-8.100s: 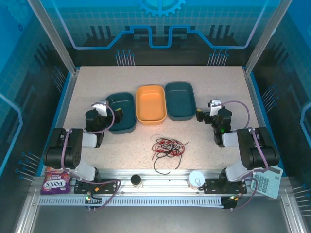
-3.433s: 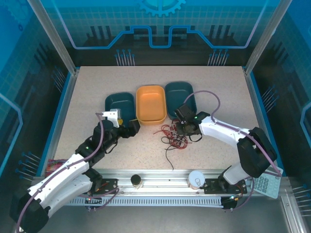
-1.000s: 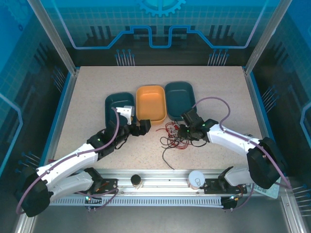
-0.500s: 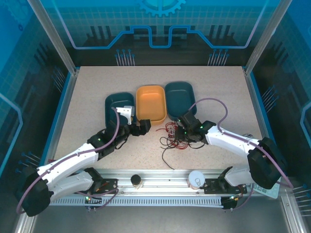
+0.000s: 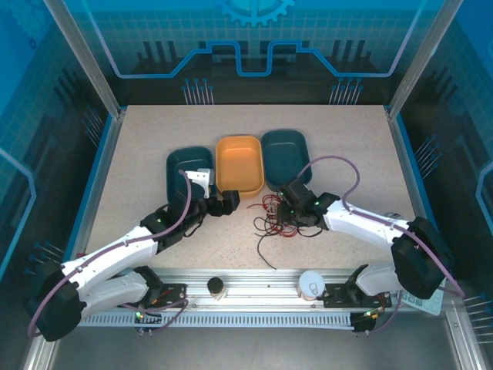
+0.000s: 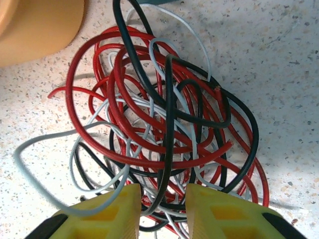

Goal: Untangle the cables

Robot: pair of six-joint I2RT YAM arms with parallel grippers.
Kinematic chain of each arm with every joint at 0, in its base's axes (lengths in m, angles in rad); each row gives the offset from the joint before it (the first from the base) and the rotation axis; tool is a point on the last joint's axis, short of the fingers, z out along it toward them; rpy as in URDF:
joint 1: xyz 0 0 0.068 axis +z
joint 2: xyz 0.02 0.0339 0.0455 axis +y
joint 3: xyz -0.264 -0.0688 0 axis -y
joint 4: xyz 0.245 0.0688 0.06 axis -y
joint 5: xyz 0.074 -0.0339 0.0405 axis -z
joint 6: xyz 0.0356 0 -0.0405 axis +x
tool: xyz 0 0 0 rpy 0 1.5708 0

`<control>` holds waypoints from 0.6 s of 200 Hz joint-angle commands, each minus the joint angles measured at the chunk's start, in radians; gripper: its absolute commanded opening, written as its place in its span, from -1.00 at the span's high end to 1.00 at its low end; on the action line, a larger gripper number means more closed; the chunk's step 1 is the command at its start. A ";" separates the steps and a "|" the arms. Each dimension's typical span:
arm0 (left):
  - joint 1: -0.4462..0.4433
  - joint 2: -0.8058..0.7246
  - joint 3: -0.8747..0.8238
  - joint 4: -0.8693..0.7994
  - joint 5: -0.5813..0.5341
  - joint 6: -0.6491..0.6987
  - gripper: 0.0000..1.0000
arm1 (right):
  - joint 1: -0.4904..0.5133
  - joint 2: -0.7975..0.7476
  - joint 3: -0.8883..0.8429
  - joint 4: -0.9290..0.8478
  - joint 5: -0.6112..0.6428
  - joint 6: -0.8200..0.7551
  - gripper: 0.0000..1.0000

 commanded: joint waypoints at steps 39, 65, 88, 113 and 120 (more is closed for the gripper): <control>-0.004 -0.012 0.017 -0.014 -0.013 -0.006 -0.98 | 0.012 0.031 0.052 0.029 0.040 0.008 0.69; -0.004 -0.019 0.011 -0.007 -0.018 -0.005 -0.99 | 0.017 -0.010 0.055 -0.022 0.065 -0.007 0.87; -0.004 -0.021 0.013 -0.005 -0.015 -0.004 -0.98 | 0.025 -0.070 0.049 -0.060 0.090 -0.017 1.00; -0.004 -0.024 0.016 0.004 -0.007 -0.005 -0.98 | 0.061 -0.155 0.068 -0.086 0.122 -0.100 1.00; -0.005 -0.026 0.016 0.008 -0.005 -0.007 -0.98 | 0.077 -0.181 0.079 -0.084 0.134 -0.134 1.00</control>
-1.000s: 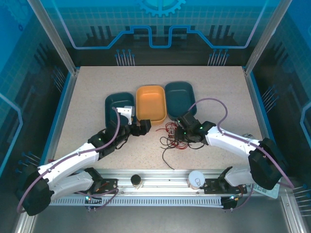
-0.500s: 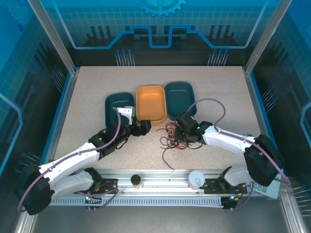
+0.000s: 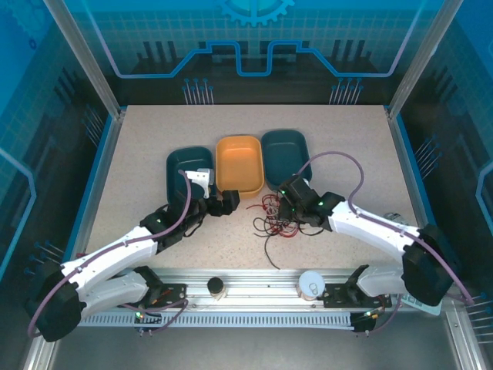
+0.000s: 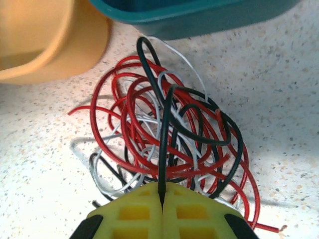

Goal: Untangle the cables

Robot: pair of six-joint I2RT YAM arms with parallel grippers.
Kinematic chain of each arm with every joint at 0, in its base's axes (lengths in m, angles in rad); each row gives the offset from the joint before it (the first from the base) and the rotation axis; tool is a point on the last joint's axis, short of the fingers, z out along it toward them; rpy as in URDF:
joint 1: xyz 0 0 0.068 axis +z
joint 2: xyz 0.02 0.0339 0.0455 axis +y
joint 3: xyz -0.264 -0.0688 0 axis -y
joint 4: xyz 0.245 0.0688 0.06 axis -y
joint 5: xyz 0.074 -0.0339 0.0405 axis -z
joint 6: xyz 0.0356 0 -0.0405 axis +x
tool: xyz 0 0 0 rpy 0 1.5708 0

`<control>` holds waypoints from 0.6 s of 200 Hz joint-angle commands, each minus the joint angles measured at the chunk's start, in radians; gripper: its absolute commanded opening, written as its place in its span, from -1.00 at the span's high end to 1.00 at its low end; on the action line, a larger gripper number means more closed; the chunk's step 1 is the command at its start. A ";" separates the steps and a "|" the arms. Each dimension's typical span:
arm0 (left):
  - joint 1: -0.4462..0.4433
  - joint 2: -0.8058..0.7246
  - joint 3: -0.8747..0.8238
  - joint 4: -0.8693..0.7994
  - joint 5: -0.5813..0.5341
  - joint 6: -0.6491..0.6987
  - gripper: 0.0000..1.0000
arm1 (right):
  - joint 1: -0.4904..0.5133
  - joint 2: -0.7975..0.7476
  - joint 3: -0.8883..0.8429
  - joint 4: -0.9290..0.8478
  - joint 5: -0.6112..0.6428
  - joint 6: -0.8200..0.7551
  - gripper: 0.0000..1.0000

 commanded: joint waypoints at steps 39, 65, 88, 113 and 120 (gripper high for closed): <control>-0.004 -0.032 0.014 0.042 0.012 -0.002 -0.98 | 0.107 -0.227 0.089 0.071 0.068 -0.305 1.00; -0.003 -0.051 0.016 0.053 0.013 0.010 -0.98 | 0.109 -0.243 0.145 0.112 0.040 -0.420 1.00; -0.005 -0.066 0.014 0.056 0.019 0.010 -0.99 | 0.111 -0.213 0.206 0.109 0.009 -0.485 1.00; -0.004 -0.071 0.017 0.052 0.032 0.024 -0.99 | 0.115 -0.192 0.251 0.149 -0.039 -0.531 1.00; -0.004 -0.072 0.019 0.049 0.031 0.027 -0.98 | 0.117 -0.191 0.259 0.169 -0.061 -0.543 1.00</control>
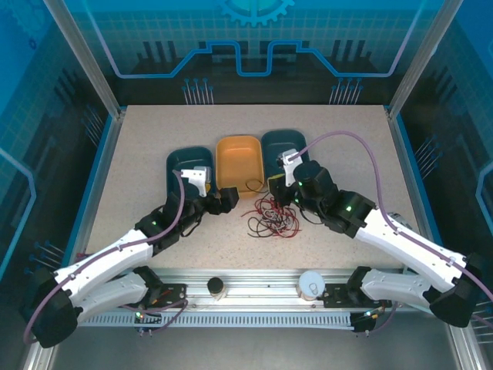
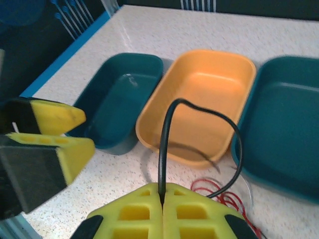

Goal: Untangle the cables

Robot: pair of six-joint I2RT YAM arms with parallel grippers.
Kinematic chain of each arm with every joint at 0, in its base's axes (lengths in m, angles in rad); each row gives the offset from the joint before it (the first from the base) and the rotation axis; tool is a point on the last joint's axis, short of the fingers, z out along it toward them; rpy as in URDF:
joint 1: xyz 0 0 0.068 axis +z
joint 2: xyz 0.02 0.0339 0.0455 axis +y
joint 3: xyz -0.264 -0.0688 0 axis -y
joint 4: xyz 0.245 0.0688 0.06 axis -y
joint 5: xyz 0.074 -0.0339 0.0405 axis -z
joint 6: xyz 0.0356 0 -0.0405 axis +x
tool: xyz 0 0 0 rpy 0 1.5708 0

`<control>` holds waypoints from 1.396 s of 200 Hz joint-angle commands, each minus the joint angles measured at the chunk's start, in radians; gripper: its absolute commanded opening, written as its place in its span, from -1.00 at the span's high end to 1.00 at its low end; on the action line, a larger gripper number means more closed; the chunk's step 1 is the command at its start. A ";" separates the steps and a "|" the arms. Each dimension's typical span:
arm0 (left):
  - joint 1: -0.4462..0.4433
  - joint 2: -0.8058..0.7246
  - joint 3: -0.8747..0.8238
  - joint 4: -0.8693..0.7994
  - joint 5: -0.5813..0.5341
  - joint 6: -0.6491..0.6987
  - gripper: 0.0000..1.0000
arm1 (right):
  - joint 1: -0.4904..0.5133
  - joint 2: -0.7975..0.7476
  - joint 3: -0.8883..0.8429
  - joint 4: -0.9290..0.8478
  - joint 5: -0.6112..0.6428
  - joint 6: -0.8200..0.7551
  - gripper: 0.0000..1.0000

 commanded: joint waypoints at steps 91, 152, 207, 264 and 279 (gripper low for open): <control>-0.003 -0.071 -0.022 0.038 0.026 -0.008 -0.98 | -0.059 0.105 0.237 -0.038 0.105 -0.176 1.00; -0.003 -0.130 -0.042 -0.005 -0.015 -0.017 -0.98 | -0.227 0.275 0.331 -0.050 0.058 -0.193 1.00; -0.002 -0.123 -0.045 -0.006 -0.024 -0.024 -0.98 | -0.320 0.463 0.386 -0.031 0.056 -0.193 1.00; -0.001 -0.104 -0.033 -0.022 -0.031 -0.039 -0.98 | -0.385 0.652 0.459 -0.037 -0.017 -0.163 1.00; 0.001 -0.098 -0.024 -0.039 -0.037 -0.040 -0.98 | -0.397 0.686 0.469 -0.041 -0.059 -0.155 1.00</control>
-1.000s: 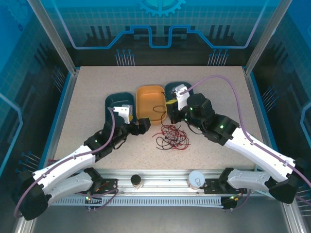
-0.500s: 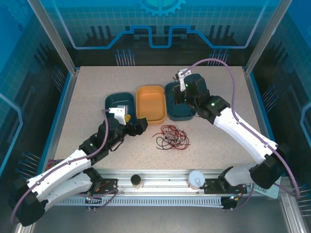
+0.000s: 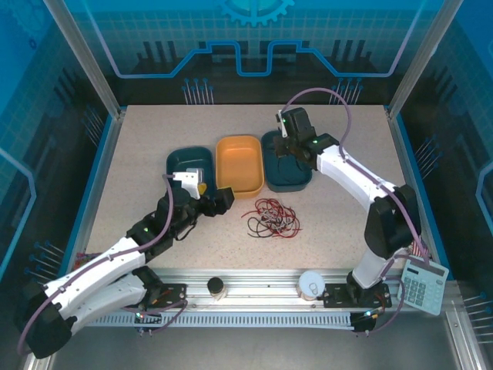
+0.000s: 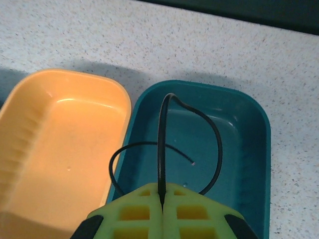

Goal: Untangle the cables

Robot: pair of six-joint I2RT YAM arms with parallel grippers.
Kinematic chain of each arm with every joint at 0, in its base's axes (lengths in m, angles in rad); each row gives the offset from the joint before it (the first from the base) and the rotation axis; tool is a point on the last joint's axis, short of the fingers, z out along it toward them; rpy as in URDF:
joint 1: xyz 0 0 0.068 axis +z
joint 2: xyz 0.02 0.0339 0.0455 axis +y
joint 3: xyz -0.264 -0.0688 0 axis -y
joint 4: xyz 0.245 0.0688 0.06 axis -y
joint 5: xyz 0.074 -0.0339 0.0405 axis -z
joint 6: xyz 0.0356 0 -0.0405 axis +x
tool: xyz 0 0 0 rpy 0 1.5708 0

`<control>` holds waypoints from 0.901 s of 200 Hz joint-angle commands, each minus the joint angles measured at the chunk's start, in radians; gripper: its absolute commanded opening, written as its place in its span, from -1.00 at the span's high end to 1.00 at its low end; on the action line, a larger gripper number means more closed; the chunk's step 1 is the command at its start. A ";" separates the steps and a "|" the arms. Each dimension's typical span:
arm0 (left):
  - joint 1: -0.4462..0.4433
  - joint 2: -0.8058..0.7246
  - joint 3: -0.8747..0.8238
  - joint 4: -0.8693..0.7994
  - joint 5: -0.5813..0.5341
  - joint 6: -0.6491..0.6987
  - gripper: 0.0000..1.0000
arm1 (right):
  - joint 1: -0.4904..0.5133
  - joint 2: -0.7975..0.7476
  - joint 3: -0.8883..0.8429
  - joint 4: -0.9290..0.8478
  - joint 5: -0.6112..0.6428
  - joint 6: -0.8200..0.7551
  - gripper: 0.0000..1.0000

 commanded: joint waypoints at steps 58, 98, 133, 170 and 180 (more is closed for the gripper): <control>0.003 0.024 0.023 -0.064 -0.033 -0.034 -0.98 | -0.046 0.079 0.026 -0.044 -0.103 0.031 0.26; 0.003 0.060 0.045 -0.054 -0.018 -0.033 -0.98 | -0.046 -0.022 -0.056 -0.078 -0.136 0.070 0.19; 0.001 0.143 0.087 -0.009 0.056 -0.037 -0.99 | -0.034 -0.144 -0.168 -0.122 -0.150 0.147 0.18; -0.029 0.303 0.181 0.030 0.169 -0.027 -0.98 | -0.031 -0.262 -0.291 -0.180 -0.189 0.226 0.29; -0.047 0.350 0.204 0.042 0.182 -0.020 -0.98 | -0.031 -0.284 -0.320 -0.196 -0.217 0.236 0.36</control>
